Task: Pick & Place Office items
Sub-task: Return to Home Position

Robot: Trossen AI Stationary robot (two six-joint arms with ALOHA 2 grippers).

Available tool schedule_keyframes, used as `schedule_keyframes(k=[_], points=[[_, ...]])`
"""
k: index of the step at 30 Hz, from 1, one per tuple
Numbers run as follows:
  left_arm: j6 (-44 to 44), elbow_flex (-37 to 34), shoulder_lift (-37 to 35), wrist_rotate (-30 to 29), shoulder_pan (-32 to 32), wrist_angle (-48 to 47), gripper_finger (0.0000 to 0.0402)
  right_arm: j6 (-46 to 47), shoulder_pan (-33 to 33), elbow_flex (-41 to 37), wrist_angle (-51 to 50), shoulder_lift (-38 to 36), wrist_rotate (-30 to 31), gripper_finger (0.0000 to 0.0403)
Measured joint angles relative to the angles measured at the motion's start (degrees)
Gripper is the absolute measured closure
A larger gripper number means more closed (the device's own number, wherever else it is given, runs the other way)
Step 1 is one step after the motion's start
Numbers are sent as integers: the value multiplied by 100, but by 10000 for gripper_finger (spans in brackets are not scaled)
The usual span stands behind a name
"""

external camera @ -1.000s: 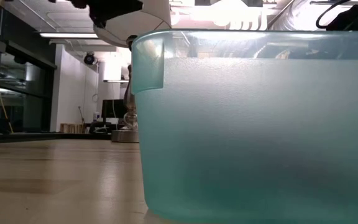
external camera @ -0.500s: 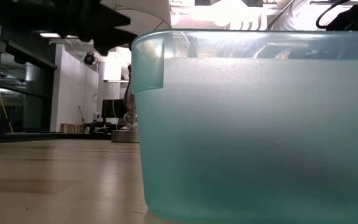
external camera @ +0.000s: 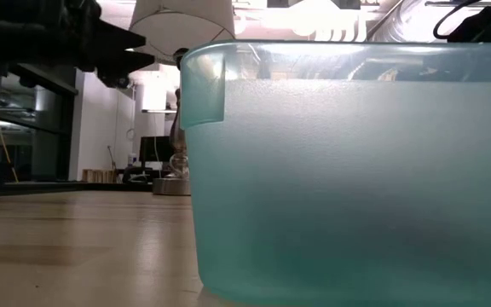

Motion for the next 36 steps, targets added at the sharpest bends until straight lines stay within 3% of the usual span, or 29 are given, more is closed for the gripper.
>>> schedule_keyframes(k=[17, 36], points=[[5, -137, -1597, 0, 137, -1546, 151, 0, 0, 0, 0, 0, 0, 201], [-283, -876, -2627, -46, 137, -1720, 151, 0, 0, 0, 0, 0, 0, 201]])
